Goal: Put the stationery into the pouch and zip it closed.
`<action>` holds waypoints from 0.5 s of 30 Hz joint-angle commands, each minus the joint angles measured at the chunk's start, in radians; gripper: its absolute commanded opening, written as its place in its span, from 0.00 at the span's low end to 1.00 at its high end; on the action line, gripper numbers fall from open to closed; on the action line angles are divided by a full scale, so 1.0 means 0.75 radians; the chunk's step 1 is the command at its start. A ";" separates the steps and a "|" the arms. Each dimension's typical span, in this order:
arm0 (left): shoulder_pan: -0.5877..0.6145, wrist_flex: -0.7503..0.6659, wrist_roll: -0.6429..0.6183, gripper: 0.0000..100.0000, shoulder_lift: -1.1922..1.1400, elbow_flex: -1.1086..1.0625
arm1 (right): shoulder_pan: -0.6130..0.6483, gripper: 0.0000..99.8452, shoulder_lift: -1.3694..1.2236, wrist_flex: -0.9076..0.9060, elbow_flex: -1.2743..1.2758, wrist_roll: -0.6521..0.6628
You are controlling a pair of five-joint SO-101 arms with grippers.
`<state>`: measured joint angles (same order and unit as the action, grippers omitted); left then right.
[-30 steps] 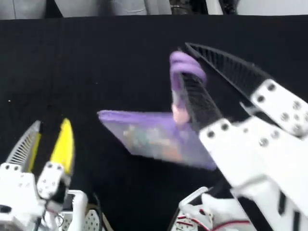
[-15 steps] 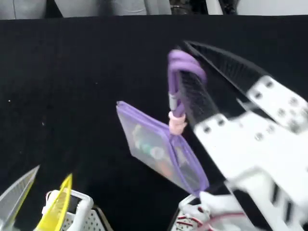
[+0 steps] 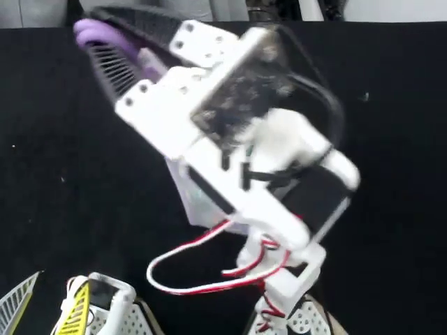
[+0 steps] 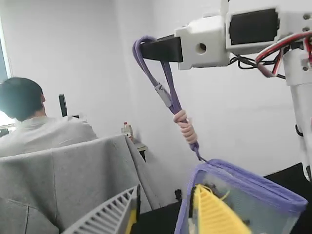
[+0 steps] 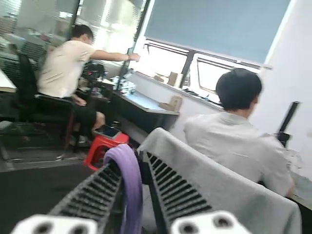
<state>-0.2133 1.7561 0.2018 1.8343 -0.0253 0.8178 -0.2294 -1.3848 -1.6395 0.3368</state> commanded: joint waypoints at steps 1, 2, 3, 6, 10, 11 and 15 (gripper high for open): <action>-0.011 0.006 0.014 0.19 -0.008 0.017 | 0.113 0.01 0.009 -0.004 -0.019 -0.002; -0.013 0.006 0.014 0.19 -0.008 0.017 | 0.131 0.01 0.011 -0.029 -0.028 -0.002; -0.013 0.006 0.014 0.19 -0.008 0.017 | 0.149 0.01 0.017 -0.057 -0.034 -0.002; -0.013 0.006 0.014 0.19 -0.008 0.017 | 0.209 0.01 0.071 -0.166 -0.019 -0.010; -0.015 0.006 0.014 0.19 -0.008 0.017 | 0.315 0.01 0.159 -0.313 -0.021 -0.010; -0.017 0.006 0.014 0.19 -0.008 0.017 | 0.327 0.01 0.181 -0.348 -0.021 -0.006; -0.021 0.006 0.014 0.19 -0.008 0.017 | 0.307 0.01 0.247 -0.430 -0.019 0.000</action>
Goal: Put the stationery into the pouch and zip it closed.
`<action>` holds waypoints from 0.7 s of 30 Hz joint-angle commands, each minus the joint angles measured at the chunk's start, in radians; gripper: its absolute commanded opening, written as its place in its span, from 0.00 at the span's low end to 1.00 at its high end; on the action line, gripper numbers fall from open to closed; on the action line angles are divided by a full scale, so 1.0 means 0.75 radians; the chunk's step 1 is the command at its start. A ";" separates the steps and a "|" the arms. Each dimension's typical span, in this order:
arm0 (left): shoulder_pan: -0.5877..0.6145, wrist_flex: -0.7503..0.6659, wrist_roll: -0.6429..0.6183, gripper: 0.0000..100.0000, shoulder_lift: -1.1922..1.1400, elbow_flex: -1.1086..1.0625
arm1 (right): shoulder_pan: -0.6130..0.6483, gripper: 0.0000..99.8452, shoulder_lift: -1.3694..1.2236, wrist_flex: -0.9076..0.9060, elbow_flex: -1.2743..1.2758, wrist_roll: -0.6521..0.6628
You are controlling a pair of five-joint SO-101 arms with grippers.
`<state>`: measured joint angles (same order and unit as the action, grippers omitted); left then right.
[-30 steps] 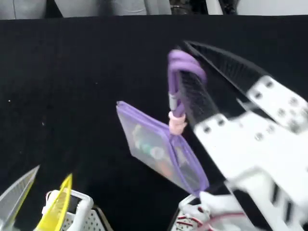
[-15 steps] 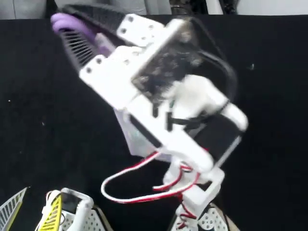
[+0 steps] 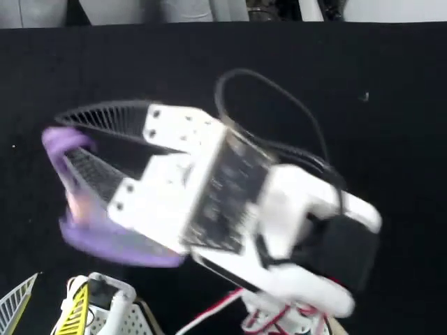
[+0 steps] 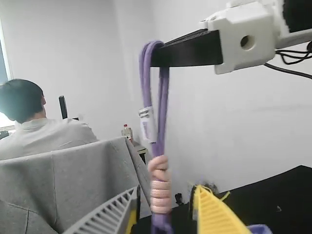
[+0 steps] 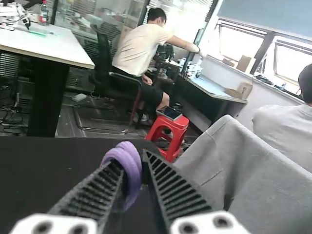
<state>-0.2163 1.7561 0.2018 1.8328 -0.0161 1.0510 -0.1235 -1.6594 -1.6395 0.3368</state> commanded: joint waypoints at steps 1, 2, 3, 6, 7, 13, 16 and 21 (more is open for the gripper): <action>-0.017 0.006 0.014 0.19 -0.006 0.005 | -0.039 0.01 0.118 -0.078 -0.019 0.000; -0.017 0.006 0.014 0.19 -0.006 0.005 | -0.074 0.01 0.126 -0.088 -0.019 -0.002; -0.017 0.006 0.014 0.19 -0.006 0.005 | -0.108 0.01 0.138 -0.102 -0.019 -0.006; -0.015 0.006 0.014 0.19 -0.004 0.005 | -0.196 0.01 0.177 -0.141 -0.019 -0.004; -0.017 0.006 0.014 0.19 -0.004 0.005 | -0.219 0.01 0.197 -0.143 -0.013 -0.004; -0.009 0.008 0.016 0.19 -0.006 -0.026 | -0.248 0.01 0.351 -0.137 0.163 -0.002; -0.011 0.008 0.131 0.19 -0.006 -0.148 | -0.248 0.01 0.410 -0.131 0.277 -0.002; -0.017 0.008 0.360 0.19 -0.008 -0.445 | -0.252 0.01 0.488 -0.131 0.347 0.000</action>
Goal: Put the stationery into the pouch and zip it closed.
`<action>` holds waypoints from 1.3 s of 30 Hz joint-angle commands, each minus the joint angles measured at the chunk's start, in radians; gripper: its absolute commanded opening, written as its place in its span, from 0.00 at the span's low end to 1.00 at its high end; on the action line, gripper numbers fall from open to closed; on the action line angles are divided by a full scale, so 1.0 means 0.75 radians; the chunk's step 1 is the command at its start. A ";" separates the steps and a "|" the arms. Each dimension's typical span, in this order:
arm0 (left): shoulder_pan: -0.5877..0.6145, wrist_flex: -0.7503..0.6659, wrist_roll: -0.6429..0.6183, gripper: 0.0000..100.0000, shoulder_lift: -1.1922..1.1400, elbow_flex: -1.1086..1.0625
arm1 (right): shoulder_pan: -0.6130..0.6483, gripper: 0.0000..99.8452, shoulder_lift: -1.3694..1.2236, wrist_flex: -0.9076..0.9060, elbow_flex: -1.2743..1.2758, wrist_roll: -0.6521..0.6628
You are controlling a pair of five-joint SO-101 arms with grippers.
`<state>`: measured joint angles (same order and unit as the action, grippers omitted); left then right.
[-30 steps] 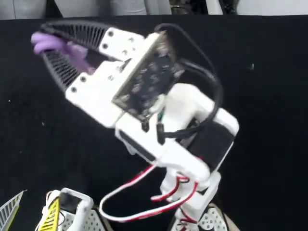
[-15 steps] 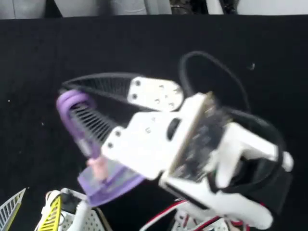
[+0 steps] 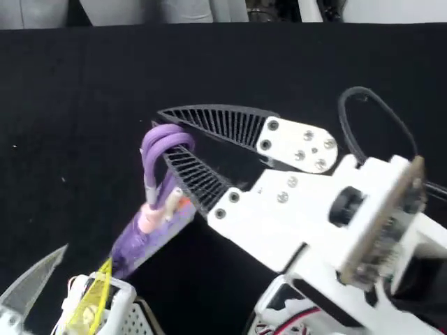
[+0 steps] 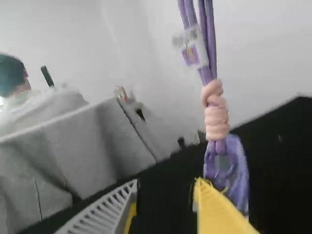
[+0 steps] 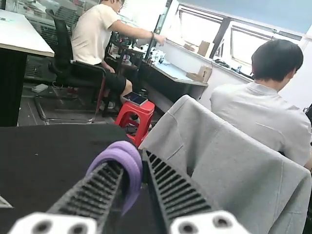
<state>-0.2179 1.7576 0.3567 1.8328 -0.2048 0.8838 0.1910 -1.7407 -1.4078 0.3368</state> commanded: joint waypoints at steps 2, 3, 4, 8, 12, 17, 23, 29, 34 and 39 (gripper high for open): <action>-0.015 0.004 0.241 0.19 -0.008 -0.269 | -0.031 0.01 0.091 -0.025 0.040 0.000; -0.015 0.004 0.278 0.19 -0.008 -0.292 | -0.031 0.01 0.099 -0.025 0.042 0.000; -0.015 0.004 0.303 0.19 -0.008 -0.306 | -0.031 0.01 0.103 -0.025 0.042 0.000; -0.015 0.004 0.329 0.19 -0.010 -0.298 | -0.031 0.01 0.091 -0.025 0.044 0.000; -0.015 0.004 0.323 0.19 -0.012 -0.216 | -0.033 0.01 0.032 0.000 0.044 0.000; -0.015 0.004 0.282 0.19 -0.012 -0.132 | -0.033 0.01 -0.060 0.076 0.042 0.000; -0.132 0.004 0.121 0.19 -0.014 -0.134 | -0.033 0.01 -0.171 0.174 0.042 0.000; -0.202 0.004 0.020 0.19 -0.014 -0.132 | -0.123 0.01 -0.277 0.276 0.042 0.000; -0.212 0.004 -0.068 0.19 -0.014 -0.128 | -0.178 0.01 -0.347 0.286 0.034 -0.004; -0.337 0.002 -0.074 0.19 -0.014 -0.179 | -0.176 0.01 -0.357 0.288 0.032 0.000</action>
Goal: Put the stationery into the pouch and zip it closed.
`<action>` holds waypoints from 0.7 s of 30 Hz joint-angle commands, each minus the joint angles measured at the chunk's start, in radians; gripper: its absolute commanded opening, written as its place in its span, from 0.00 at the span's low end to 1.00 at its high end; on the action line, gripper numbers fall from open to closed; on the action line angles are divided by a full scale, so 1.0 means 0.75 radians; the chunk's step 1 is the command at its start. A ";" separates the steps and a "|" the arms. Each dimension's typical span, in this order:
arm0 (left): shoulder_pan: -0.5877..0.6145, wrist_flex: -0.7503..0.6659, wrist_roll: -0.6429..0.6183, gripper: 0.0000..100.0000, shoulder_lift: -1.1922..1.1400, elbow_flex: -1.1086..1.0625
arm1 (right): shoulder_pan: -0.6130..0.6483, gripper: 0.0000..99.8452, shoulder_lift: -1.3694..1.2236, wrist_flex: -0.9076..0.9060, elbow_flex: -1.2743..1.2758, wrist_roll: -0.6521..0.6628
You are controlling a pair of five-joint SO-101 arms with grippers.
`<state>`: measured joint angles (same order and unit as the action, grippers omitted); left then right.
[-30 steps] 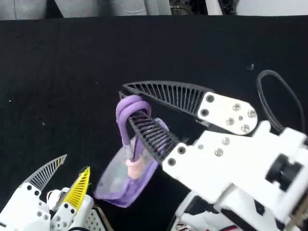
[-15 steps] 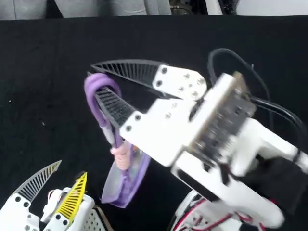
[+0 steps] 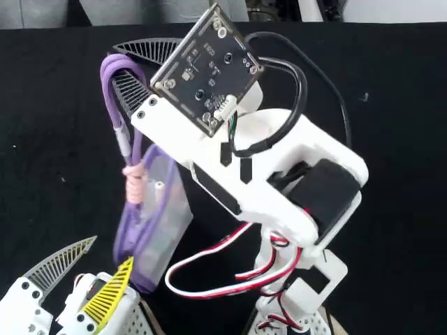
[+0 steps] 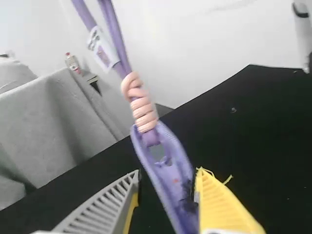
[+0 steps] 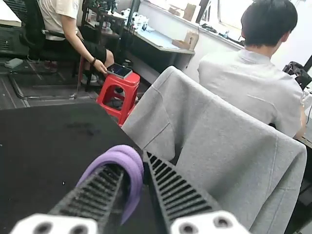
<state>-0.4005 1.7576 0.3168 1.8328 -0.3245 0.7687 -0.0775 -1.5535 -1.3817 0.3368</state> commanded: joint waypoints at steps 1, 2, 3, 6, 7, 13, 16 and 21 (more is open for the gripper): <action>-0.111 0.002 -0.020 0.19 -0.014 -0.040 | -0.023 0.01 0.001 0.039 -0.003 0.000; -0.122 0.002 -0.020 0.19 -0.014 -0.069 | -0.023 0.01 0.001 0.039 -0.003 0.000; -0.126 0.002 -0.020 0.19 -0.014 -0.101 | -0.023 0.01 0.001 0.037 -0.003 0.000; -0.126 0.002 -0.020 0.19 -0.014 -0.199 | -0.023 0.01 0.003 0.025 -0.005 0.000; -0.126 0.002 -0.020 0.19 -0.012 -0.220 | -0.023 0.01 0.007 0.020 -0.007 0.000; -0.124 0.000 -0.020 0.19 -0.010 -0.091 | -0.025 0.01 0.044 -0.051 -0.058 0.000; -0.120 0.000 -0.020 0.19 -0.012 0.066 | -0.025 0.01 0.042 -0.088 -0.095 0.000; -0.042 0.000 -0.018 0.19 -0.012 0.287 | -0.025 0.01 0.044 -0.172 -0.185 0.000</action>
<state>-0.4864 1.7576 0.3107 1.8328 -0.2386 0.7626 -0.0790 -1.6441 -1.4339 0.3368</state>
